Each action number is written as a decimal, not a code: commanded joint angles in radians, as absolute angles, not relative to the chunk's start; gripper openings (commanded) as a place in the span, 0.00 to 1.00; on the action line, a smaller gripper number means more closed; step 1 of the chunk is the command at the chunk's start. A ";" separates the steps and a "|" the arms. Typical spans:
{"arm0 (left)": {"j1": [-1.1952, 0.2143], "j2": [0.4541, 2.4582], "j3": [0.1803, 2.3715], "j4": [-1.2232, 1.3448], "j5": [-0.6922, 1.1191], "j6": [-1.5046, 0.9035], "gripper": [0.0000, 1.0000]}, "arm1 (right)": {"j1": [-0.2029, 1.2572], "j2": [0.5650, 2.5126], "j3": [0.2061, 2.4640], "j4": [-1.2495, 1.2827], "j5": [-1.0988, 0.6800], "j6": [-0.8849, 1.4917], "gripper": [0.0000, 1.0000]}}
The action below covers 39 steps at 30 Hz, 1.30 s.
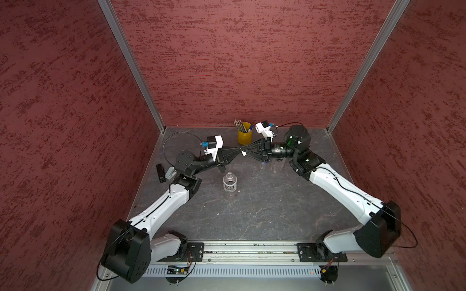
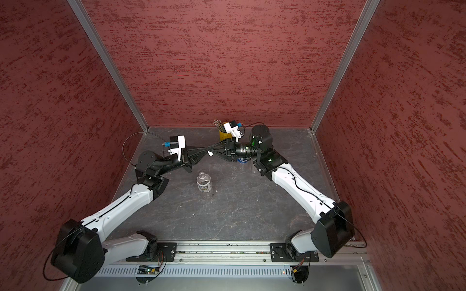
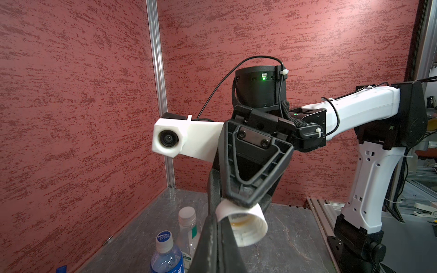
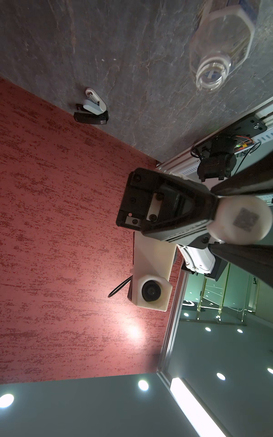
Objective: Screw on the bottle caps
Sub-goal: Screw the bottle cap onto the plastic bottle.
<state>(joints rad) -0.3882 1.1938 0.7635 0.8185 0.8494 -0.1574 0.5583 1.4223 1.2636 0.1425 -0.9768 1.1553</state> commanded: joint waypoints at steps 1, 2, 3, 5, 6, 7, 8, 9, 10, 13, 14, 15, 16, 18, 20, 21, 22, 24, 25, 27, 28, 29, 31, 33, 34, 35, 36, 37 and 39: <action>-0.382 1.158 0.725 0.795 0.808 -0.135 0.27 | 0.558 1.410 1.270 0.107 -0.986 1.113 0.30; -0.377 1.144 0.703 0.790 0.797 -0.126 0.39 | 0.558 1.408 1.283 0.061 -0.980 1.081 0.30; -0.369 1.130 0.683 0.788 0.791 -0.115 0.46 | 0.559 1.406 1.298 0.012 -0.971 1.047 0.29; -0.341 1.088 0.636 0.773 0.769 -0.102 0.63 | 0.560 1.399 1.337 -0.115 -0.946 0.954 0.29; -0.328 1.065 0.614 0.755 0.765 -0.093 0.70 | 0.559 1.398 1.354 -0.170 -0.931 0.911 0.29; -0.314 1.033 0.592 0.719 0.757 -0.070 0.79 | 0.561 1.396 1.374 -0.238 -0.907 0.861 0.29; -0.309 1.001 0.568 0.674 0.744 -0.037 0.83 | 0.564 1.397 1.396 -0.310 -0.883 0.801 0.29; -0.310 0.972 0.549 0.626 0.734 -0.004 0.85 | 0.566 1.403 1.415 -0.377 -0.858 0.750 0.29; -0.314 0.935 0.523 0.583 0.712 0.027 0.86 | 0.571 1.414 1.445 -0.453 -0.824 0.687 0.29; -0.316 0.839 0.409 0.548 0.623 0.036 0.87 | 0.614 1.448 1.520 -0.607 -0.721 0.531 0.29; -0.319 0.805 0.369 0.553 0.597 0.036 0.87 | 0.633 1.451 1.543 -0.642 -0.681 0.485 0.29; -0.329 0.773 0.322 0.559 0.560 0.036 0.87 | 0.654 1.477 1.564 -0.675 -0.639 0.434 0.29; -0.345 0.746 0.276 0.563 0.516 0.034 0.89 | 0.676 1.493 1.582 -0.706 -0.591 0.392 0.29; -0.406 0.703 0.203 0.589 0.400 0.040 0.91 | 0.711 1.521 1.609 -0.740 -0.531 0.332 0.28; -0.496 0.681 0.163 0.603 0.283 0.088 0.91 | 0.747 1.546 1.641 -0.770 -0.458 0.278 0.28; -0.537 0.680 0.153 0.587 0.220 0.109 0.91 | 0.769 1.558 1.656 -0.782 -0.428 0.251 0.28; -0.563 0.687 0.140 0.581 0.165 0.118 0.91 | 0.786 1.569 1.668 -0.787 -0.403 0.226 0.28; -0.584 0.715 0.094 0.648 0.126 0.131 0.92 | 0.809 1.589 1.683 -0.790 -0.367 0.191 0.28; -0.584 0.739 0.070 0.709 0.114 0.133 0.92 | 0.818 1.596 1.688 -0.787 -0.359 0.178 0.28; -0.580 0.790 0.051 0.793 0.089 0.137 0.93 | 0.829 1.612 1.699 -0.786 -0.342 0.159 0.28; -0.574 0.820 0.057 0.810 0.094 0.135 0.94 | 0.833 1.621 1.704 -0.788 -0.333 0.145 0.28; -0.564 0.846 0.067 0.818 0.116 0.132 0.94 | 0.839 1.627 1.708 -0.792 -0.324 0.132 0.28; -0.544 0.916 0.087 0.846 0.173 0.113 0.95 | 0.849 1.643 1.717 -0.800 -0.297 0.108 0.28; -0.532 0.989 0.085 0.933 0.213 0.107 0.95 | 0.853 1.654 1.722 -0.802 -0.289 0.095 0.28; -0.525 1.020 0.084 0.972 0.227 0.105 0.95 | 0.856 1.659 1.725 -0.802 -0.286 0.092 0.28; -0.513 1.053 0.086 1.003 0.247 0.099 0.95 | 0.860 1.665 1.728 -0.801 -0.285 0.088 0.28; -0.502 1.081 0.093 1.021 0.268 0.087 0.95 | 0.864 1.670 1.731 -0.801 -0.276 0.083 0.28; -0.490 1.104 0.101 1.032 0.281 0.075 0.94 | 0.869 1.678 1.735 -0.803 -0.268 0.078 0.28; -0.459 1.160 0.108 1.093 0.322 0.052 0.93 | 0.877 1.695 1.746 -0.814 -0.259 0.067 0.28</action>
